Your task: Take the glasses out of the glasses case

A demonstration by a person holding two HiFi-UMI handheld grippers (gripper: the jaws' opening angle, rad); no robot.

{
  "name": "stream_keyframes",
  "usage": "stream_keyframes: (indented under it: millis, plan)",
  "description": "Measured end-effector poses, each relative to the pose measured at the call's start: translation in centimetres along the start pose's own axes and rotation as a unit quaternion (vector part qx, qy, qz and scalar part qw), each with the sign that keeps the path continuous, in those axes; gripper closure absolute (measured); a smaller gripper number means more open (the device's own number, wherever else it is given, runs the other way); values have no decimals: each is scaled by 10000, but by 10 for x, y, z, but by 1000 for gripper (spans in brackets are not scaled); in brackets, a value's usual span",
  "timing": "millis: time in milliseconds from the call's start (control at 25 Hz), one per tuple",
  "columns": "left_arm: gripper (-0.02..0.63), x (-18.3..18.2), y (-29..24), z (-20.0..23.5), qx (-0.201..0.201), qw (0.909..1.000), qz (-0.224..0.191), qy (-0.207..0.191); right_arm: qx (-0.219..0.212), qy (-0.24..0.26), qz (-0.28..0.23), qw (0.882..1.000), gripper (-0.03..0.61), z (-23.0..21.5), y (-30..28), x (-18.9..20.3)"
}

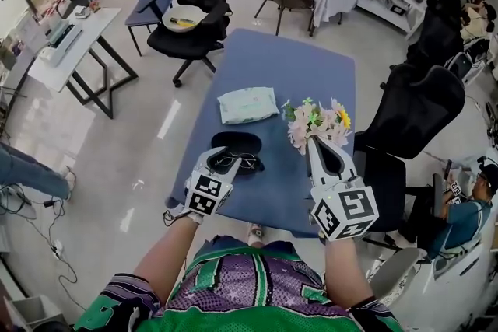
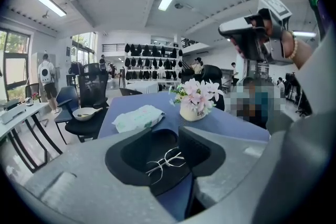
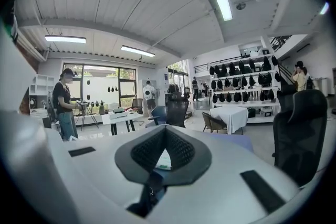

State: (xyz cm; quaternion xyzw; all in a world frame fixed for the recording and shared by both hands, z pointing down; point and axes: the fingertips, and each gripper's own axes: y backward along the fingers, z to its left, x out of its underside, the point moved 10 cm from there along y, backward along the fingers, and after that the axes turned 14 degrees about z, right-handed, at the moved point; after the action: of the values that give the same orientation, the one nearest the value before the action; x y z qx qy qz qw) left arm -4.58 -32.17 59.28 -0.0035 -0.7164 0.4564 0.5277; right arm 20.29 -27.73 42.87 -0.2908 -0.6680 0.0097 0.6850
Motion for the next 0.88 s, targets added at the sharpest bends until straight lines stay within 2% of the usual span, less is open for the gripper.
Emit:
stream_keyframes:
  millis: [280,560,880]
  plan:
    - [446,30,-34,0,-52,9978,664,19,-123,-10,70,9999,577,-11,-11,1]
    - [446,46,-56,2,-158,9934,1134,-47,-179,-63,109,9998,577,-25,-21,3]
    - [451,51,-71,-1,-405,9837,1677,-503,-214,-76,168,9996,577,-29,-27,5]
